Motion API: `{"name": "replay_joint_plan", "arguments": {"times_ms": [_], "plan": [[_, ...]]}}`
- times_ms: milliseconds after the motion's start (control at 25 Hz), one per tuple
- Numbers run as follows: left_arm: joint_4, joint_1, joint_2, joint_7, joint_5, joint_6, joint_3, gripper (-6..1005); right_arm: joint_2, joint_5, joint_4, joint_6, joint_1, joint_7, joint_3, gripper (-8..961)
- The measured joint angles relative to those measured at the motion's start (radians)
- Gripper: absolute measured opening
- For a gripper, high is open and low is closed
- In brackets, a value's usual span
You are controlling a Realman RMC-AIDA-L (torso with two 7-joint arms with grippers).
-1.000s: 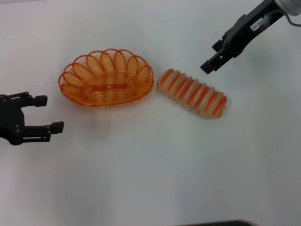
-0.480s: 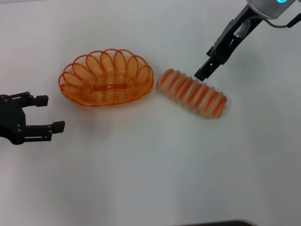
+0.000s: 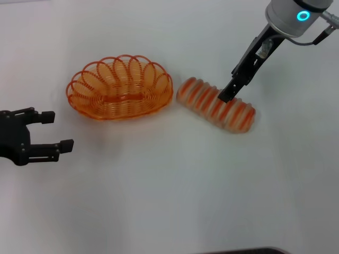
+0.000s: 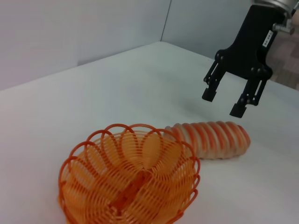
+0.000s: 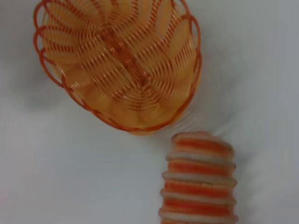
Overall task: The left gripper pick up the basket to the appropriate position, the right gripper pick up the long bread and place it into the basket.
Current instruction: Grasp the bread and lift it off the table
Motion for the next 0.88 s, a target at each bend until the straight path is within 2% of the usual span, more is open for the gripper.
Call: {"name": "replay_joint_plan", "arguments": {"times_ms": [440,880], "plan": [[-0.026,-0.009,0.004,0.002,0.013,-0.021,0.009,878,0.005,0.006,0.094,0.095,0.014,0.054,-0.066,816],[-0.054,-0.019,0.01,0.002,0.026,-0.047,0.032,877,0.01,0.036,0.128,0.147,0.028,0.128,-0.092,816]]}}
